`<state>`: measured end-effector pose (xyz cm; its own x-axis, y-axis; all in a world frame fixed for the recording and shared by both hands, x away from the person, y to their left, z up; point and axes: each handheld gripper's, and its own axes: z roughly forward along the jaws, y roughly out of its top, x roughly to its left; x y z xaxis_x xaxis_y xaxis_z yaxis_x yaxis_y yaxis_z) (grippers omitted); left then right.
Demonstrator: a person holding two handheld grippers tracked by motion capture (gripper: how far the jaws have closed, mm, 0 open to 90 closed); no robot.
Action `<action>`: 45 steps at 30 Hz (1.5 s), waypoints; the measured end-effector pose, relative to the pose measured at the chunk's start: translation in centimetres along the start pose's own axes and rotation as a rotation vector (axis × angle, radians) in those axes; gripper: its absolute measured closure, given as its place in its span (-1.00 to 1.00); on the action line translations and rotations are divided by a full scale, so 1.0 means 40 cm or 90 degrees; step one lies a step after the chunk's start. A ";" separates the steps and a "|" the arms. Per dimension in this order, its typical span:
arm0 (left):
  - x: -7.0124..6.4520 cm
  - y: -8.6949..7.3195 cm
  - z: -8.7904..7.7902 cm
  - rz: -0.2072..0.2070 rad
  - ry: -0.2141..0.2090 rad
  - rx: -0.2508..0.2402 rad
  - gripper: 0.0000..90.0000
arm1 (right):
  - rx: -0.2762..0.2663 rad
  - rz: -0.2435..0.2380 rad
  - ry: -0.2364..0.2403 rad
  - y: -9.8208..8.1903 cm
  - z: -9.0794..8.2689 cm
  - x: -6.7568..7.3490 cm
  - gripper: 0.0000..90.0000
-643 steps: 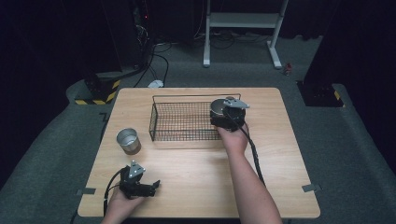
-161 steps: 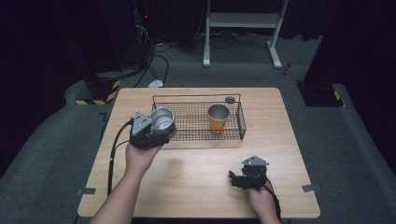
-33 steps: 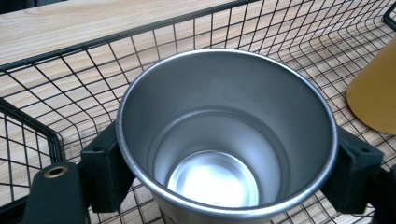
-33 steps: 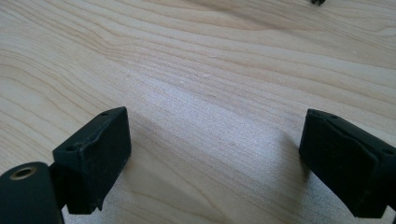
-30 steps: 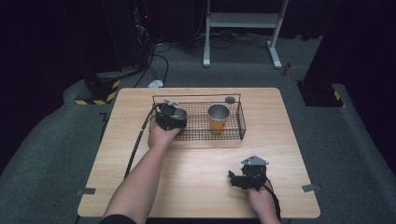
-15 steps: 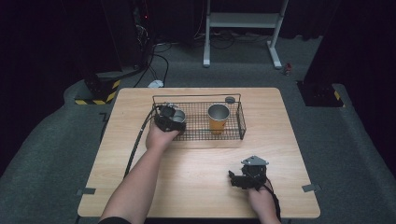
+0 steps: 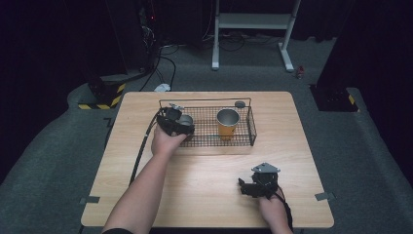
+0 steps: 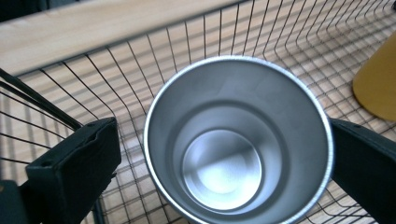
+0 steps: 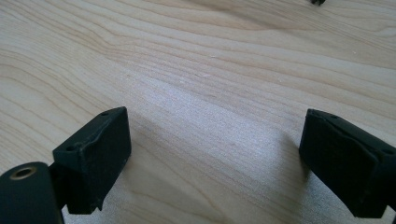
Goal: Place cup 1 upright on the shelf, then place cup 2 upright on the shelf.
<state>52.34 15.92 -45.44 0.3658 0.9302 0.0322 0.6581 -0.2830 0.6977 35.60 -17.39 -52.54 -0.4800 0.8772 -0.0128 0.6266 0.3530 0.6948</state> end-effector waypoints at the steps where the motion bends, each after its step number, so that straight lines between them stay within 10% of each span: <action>1: 0.001 0.003 -0.007 0.002 0.001 -0.007 -1.00 | 0.000 0.000 0.000 0.000 0.000 0.000 -0.80; 22: -0.011 0.031 -0.085 0.024 0.007 -0.082 -1.00 | 0.000 0.000 0.000 0.000 0.000 0.000 -0.80; 45: 0.025 -0.093 -0.173 0.009 -0.034 -0.090 -0.98 | 0.000 0.000 0.000 0.000 0.000 0.000 -0.80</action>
<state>45.71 19.53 -43.06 0.4113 0.9115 0.0070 0.5546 -0.2563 0.7916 35.60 -17.39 -52.54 -0.4798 0.8773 -0.0129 0.6268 0.3531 0.6946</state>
